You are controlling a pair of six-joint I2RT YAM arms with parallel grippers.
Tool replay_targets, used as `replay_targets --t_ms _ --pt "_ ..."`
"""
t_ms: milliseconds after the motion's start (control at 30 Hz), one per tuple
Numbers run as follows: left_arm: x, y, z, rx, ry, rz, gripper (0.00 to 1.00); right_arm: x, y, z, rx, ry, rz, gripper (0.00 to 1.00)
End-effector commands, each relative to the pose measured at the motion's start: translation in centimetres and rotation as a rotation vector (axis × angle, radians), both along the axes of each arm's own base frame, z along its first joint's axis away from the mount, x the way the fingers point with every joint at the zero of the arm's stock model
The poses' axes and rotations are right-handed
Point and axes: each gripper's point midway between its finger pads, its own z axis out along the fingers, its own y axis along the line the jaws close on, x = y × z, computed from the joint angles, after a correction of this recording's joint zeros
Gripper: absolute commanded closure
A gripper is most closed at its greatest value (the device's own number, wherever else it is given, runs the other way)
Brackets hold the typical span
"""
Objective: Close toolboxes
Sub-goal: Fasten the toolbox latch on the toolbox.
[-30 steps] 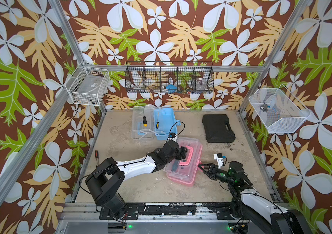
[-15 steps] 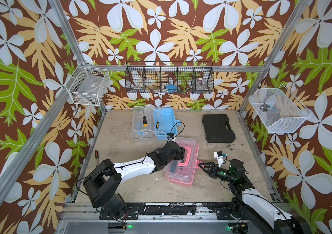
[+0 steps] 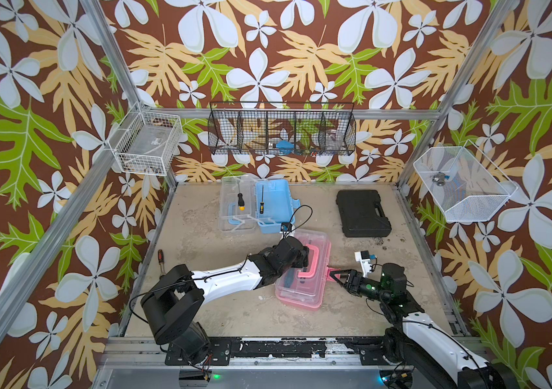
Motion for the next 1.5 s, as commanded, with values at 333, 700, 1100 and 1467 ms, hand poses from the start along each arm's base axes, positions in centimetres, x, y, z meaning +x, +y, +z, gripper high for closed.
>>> replay_targets --t_ms 333,700,1100,1467 --pt "-3.8 2.9 -5.1 0.189 0.19 -0.033 0.07 0.6 0.3 0.9 -0.03 -0.039 0.007 0.36" --pt "-3.8 2.2 -4.9 0.168 0.188 -0.048 0.0 0.7 0.7 1.1 -0.017 -0.046 0.015 0.37" --pt "-3.8 2.0 -5.3 0.167 0.194 -0.056 0.01 0.7 1.5 1.6 -0.005 -0.054 0.031 0.38" --pt "-4.0 2.0 -5.5 0.167 0.196 -0.06 0.02 0.8 2.2 2.4 0.011 -0.079 0.046 0.41"
